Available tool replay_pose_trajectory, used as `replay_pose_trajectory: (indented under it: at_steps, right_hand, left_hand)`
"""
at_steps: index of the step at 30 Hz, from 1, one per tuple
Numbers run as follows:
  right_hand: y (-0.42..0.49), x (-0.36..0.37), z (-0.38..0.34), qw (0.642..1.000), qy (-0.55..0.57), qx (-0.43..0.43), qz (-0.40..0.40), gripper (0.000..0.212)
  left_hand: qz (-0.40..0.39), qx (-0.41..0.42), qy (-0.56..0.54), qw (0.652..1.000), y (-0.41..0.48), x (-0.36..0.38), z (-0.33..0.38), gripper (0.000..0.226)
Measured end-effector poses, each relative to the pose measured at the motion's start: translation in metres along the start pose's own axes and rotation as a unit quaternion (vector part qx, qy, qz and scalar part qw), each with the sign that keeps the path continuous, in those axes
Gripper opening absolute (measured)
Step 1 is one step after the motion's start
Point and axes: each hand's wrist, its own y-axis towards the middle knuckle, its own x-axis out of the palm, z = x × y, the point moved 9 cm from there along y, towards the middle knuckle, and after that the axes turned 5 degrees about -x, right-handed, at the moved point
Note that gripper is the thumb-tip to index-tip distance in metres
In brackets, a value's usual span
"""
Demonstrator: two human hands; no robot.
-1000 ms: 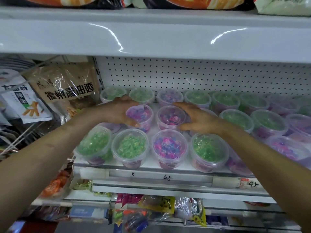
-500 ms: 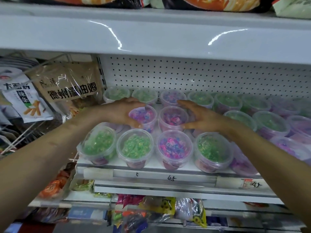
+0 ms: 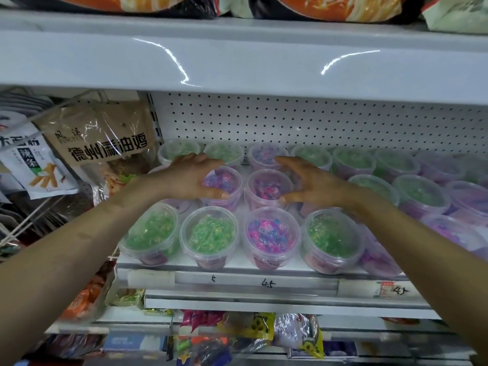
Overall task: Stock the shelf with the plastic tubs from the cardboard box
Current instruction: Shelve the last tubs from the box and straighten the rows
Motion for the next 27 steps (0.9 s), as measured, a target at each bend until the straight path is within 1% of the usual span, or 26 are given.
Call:
replay_pose_trajectory:
  at_steps: [2,4,7,9,11,13,14,16,17,19,21,23,27]
  right_hand:
    - [0.002,0.005,-0.005,1.0,0.013,-0.015,-0.02,0.101]
    - [0.004,0.01,-0.01,0.999,0.003,-0.023,-0.034,0.098]
    - [0.007,0.01,-0.01,0.999,-0.01,-0.019,-0.024,0.097]
    - [0.009,0.009,-0.011,1.0,-0.011,-0.018,-0.017,0.099]
    - [0.01,0.007,-0.012,1.0,-0.013,-0.018,-0.014,0.1]
    - [0.01,0.007,-0.011,1.0,-0.014,-0.014,-0.012,0.1]
    - [0.009,0.008,-0.009,1.0,-0.013,-0.012,-0.013,0.1]
    - [0.009,0.009,-0.007,1.0,-0.013,-0.008,-0.017,0.101]
    - [0.009,0.009,-0.006,1.0,-0.014,-0.006,-0.019,0.102]
    - [0.009,0.011,-0.006,1.0,-0.011,-0.006,-0.025,0.102]
    - [0.01,0.011,-0.006,1.0,-0.009,-0.01,-0.022,0.103]
    - [0.011,0.011,-0.005,1.0,-0.01,-0.011,-0.015,0.104]
    - [0.009,0.009,-0.008,1.0,-0.005,-0.013,-0.01,0.101]
  left_hand:
    - [-0.034,0.032,-0.043,0.998,0.0,0.003,-0.008,0.119]
    - [-0.057,0.043,-0.07,0.995,0.001,0.006,-0.013,0.111]
    - [-0.043,0.036,-0.08,0.995,0.002,0.005,-0.013,0.105]
    - [-0.017,0.024,-0.055,0.998,0.002,0.001,-0.012,0.105]
    - [0.015,0.006,-0.003,1.0,-0.001,-0.003,-0.009,0.108]
    - [0.027,-0.013,0.033,0.999,-0.005,-0.003,-0.003,0.114]
    - [0.025,-0.02,0.034,0.999,-0.007,-0.002,-0.002,0.118]
    - [0.01,-0.022,0.007,1.0,-0.009,-0.002,-0.005,0.12]
    - [-0.002,-0.011,-0.012,1.0,-0.01,-0.003,-0.008,0.118]
    - [-0.032,0.014,-0.035,0.999,-0.012,-0.003,-0.013,0.109]
    - [-0.043,0.019,-0.063,0.997,-0.014,-0.001,-0.015,0.099]
    - [-0.023,0.014,-0.079,0.997,-0.015,-0.003,-0.013,0.096]
    - [0.054,0.005,0.004,0.999,-0.016,-0.01,-0.001,0.099]
